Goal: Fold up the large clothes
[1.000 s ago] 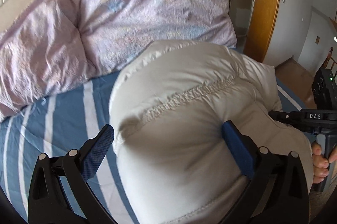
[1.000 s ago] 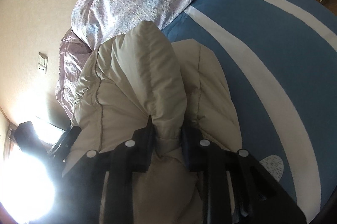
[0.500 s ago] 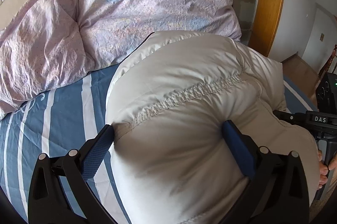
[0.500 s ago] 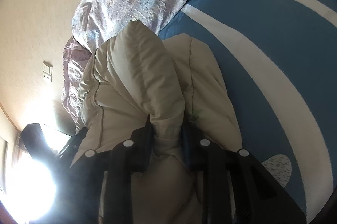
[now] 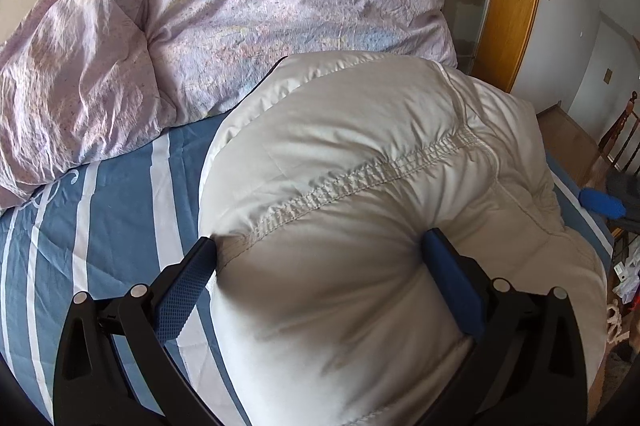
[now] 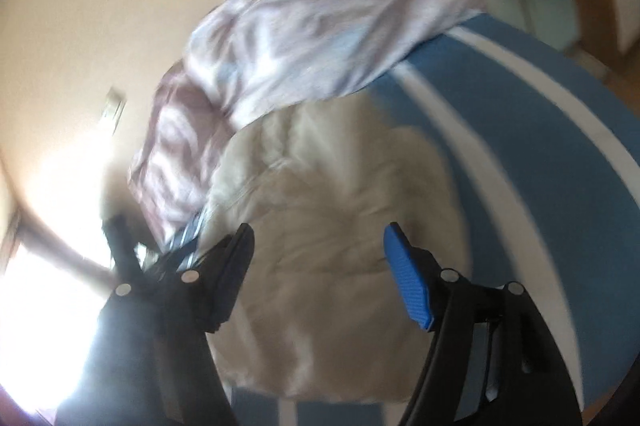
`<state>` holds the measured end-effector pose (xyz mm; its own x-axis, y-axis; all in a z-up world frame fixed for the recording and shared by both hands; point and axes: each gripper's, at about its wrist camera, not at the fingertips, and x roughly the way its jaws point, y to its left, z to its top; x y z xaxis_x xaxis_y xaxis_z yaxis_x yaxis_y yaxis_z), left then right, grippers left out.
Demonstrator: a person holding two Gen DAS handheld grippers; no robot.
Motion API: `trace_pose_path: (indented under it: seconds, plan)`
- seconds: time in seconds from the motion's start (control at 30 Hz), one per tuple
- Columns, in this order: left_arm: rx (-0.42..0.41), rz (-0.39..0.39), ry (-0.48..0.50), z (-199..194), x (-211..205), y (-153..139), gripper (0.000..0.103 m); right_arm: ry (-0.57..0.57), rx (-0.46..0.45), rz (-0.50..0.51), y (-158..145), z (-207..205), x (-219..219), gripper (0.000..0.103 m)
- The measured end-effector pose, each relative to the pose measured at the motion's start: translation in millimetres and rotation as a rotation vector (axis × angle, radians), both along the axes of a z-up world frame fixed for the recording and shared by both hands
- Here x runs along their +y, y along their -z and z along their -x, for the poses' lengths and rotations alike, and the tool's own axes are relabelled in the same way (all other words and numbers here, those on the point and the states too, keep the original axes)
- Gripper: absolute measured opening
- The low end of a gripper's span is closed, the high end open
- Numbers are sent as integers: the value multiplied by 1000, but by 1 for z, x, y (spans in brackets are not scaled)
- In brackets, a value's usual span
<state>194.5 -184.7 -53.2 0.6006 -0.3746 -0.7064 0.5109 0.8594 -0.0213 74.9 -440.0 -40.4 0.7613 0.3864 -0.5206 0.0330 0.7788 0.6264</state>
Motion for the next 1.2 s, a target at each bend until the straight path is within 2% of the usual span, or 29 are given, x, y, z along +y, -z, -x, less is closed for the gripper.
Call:
trace_pose_path:
  seconds: [0.07,0.13,0.2,0.3,0.37,0.4,0.43,0.5,0.6,0.7,0.93,1.2]
  plan:
    - [2,8,-1,0,2,0,102,-55,39,24,5,-9,20,68]
    - [6,40,-4,2,9,-5,102,-69,130,42,25,-23,30,66]
    - [41,93,5,4,21,-13,102,-86,132,30,38,-30,32,66]
    - [53,177,16,7,48,-28,102,-94,156,31,31,-29,28,67]
    - [72,205,6,4,64,-31,102,-100,154,19,20,-24,24,81]
    - [110,223,2,0,73,-29,102,-96,129,-13,13,-20,18,96]
    - [160,248,-1,-5,81,-24,102,-83,110,-31,9,-17,11,101]
    - [256,308,-2,-15,92,-13,102,-38,82,-75,2,-10,-11,101]
    - [389,388,-6,-27,100,5,102,-39,162,-155,14,-11,-36,101]
    - [460,437,9,-30,100,18,102,-47,232,-192,28,-21,-45,101]
    - [534,490,30,-33,99,29,102,-60,315,-239,59,-37,-58,101]
    - [567,525,78,-33,91,32,102,-178,366,-286,77,-59,-44,101]
